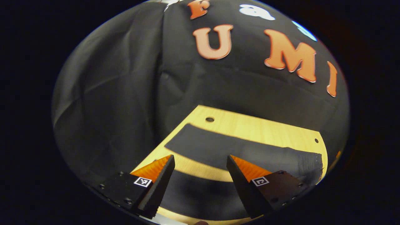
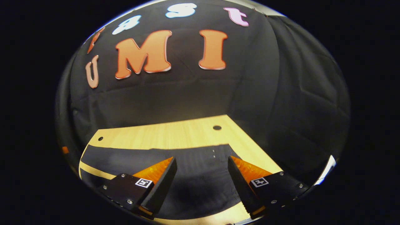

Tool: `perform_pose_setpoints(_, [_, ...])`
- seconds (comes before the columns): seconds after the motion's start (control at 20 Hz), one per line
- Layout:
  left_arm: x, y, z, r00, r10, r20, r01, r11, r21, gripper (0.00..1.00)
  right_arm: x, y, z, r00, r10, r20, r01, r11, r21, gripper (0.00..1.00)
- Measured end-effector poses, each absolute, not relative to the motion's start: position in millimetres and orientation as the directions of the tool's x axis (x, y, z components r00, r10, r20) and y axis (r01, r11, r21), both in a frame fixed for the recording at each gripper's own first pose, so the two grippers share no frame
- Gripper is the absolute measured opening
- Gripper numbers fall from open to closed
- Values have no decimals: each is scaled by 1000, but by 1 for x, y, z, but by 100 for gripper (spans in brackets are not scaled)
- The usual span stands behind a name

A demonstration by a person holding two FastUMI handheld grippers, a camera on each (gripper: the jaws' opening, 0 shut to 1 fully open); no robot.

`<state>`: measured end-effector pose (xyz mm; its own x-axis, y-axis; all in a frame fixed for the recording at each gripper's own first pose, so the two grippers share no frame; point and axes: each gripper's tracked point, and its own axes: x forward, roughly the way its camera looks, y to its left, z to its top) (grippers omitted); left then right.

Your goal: Grasp the waist and the cuffs of the jeans and fold them to make the two legs overlap; first hold the waist and fold one-third of the jeans toward the cuffs, then hold the cuffs and fold the remaining one-third in the same direction to finish folding.

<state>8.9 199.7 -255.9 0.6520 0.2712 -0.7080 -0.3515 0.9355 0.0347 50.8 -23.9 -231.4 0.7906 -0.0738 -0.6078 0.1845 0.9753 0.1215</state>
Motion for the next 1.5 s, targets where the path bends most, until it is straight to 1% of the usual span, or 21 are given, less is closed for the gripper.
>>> perform_pose_setpoints(0.15, [-13, 230, -294, 517, 305, -800, -406, 910, 85, 100, 46, -33, -260, 722, -87, -686, 226, 967, 116, 98])
perform_pose_setpoints(0.2, [-20, 234, -310, 467, 297, -833, -417, 904, 89, 100, 47, -31, -267, 701, -73, -710, 237, 962, 135, 99])
perform_pose_setpoints(0.3, [-24, 234, -341, 383, 252, -888, -467, 883, 49, 100, 40, -30, -281, 652, -39, -757, 279, 941, 191, 99])
perform_pose_setpoints(0.5, [-47, 245, -380, 212, 205, -956, -567, 822, 50, 100, 28, -33, -293, 577, -71, -814, 370, 911, 183, 99])
perform_pose_setpoints(0.6, [-56, 242, -393, 161, 179, -971, -584, 810, 53, 100, 22, -32, -298, 532, -83, -843, 400, 902, 164, 98])
perform_pose_setpoints(0.7, [-59, 245, -390, 95, 165, -982, -601, 796, 75, 100, 14, -35, -308, 482, -87, -872, 423, 895, 145, 98])
perform_pose_setpoints(0.8, [-52, 246, -387, 18, 143, -990, -625, 774, 100, 100, 6, -37, -325, 435, -76, -897, 439, 888, 138, 98])
perform_pose_setpoints(0.9, [-50, 243, -383, -54, 96, -994, -670, 735, 107, 100, 1, -41, -341, 393, -59, -918, 468, 872, 144, 98])
perform_pose_setpoints(1.0, [-47, 240, -382, -109, 62, -992, -727, 675, 122, 100, -3, -49, -357, 349, -40, -936, 499, 853, 149, 98])
perform_pose_setpoints(1.1, [-52, 244, -388, -142, 57, -988, -772, 618, 146, 100, -6, -56, -372, 299, -8, -954, 527, 835, 158, 98])
perform_pose_setpoints(1.2, [-54, 248, -397, -174, 58, -983, -788, 591, 175, 100, -10, -63, -388, 249, 10, -968, 546, 825, 149, 98])
perform_pose_setpoints(1.25, [-50, 248, -399, -175, 54, -983, -796, 581, 173, 100, -14, -65, -395, 221, 17, -975, 555, 820, 140, 98])
perform_pose_setpoints(1.3, [-51, 248, -399, -196, 52, -979, -798, 572, 190, 99, -15, -67, -402, 207, 32, -978, 563, 813, 146, 97])
perform_pose_setpoints(1.4, [-61, 249, -402, -221, 57, -974, -806, 551, 215, 94, -17, -70, -413, 179, 57, -982, 596, 788, 154, 97])
perform_pose_setpoints(1.45, [-58, 249, -404, -219, 54, -974, -818, 535, 213, 94, -18, -73, -419, 173, 61, -983, 616, 772, 156, 97])
perform_pose_setpoints(1.5, [-57, 248, -406, -212, 44, -976, -831, 517, 204, 94, -23, -76, -426, 144, 60, -988, 642, 754, 139, 96])
